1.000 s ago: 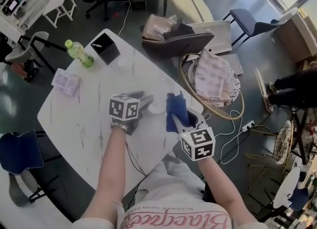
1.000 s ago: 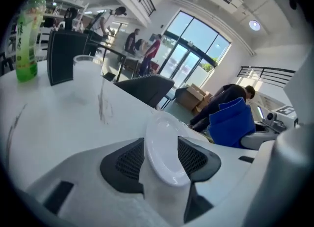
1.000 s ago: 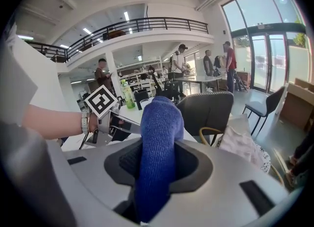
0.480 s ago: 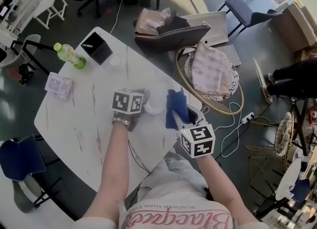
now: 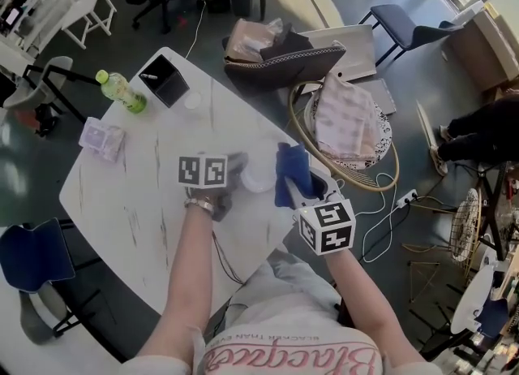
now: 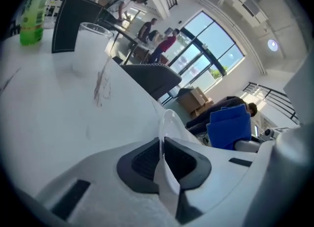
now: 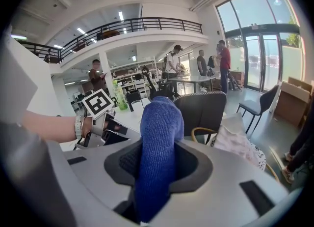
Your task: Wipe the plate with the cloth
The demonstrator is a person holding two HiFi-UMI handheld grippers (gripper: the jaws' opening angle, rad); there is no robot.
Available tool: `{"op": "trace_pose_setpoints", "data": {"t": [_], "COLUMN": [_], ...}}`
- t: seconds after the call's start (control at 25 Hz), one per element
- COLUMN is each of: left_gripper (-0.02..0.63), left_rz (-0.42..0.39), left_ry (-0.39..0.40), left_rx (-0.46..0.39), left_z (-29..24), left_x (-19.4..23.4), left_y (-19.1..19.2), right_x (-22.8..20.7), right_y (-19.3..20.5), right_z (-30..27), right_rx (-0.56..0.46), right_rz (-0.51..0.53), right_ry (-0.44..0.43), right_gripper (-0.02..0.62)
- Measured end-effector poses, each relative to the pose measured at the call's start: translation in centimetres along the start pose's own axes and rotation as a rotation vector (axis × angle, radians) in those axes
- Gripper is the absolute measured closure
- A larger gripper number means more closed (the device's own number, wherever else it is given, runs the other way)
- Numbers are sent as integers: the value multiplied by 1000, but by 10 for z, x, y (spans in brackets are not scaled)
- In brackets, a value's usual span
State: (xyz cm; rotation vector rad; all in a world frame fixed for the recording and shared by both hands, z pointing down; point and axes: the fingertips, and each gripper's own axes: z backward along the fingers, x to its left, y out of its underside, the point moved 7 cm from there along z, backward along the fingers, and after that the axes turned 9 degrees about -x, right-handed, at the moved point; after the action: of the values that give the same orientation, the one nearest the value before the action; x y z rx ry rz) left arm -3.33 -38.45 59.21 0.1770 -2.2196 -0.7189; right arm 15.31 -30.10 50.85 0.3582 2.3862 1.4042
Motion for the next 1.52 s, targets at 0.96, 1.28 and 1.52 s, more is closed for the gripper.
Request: {"op": "trace_pose_setpoints", "data": {"t": [0.96, 1.28, 1.52], "left_gripper": [591, 591, 590], "left_rz": [-38, -130, -200], "left_ry": [119, 98, 81], "left_rx": [-453, -598, -666], "left_z": [92, 135, 159], "left_x": [-116, -154, -173], "left_y": [-5, -10, -2], "right_x": [16, 32, 57], "right_y": [-56, -92, -115], "right_z": [92, 120, 123], "right_rx": [-212, -346, -421], "right_rz": [154, 194, 208], "right_ry": [-19, -55, -146], "right_gripper": [476, 476, 476]}}
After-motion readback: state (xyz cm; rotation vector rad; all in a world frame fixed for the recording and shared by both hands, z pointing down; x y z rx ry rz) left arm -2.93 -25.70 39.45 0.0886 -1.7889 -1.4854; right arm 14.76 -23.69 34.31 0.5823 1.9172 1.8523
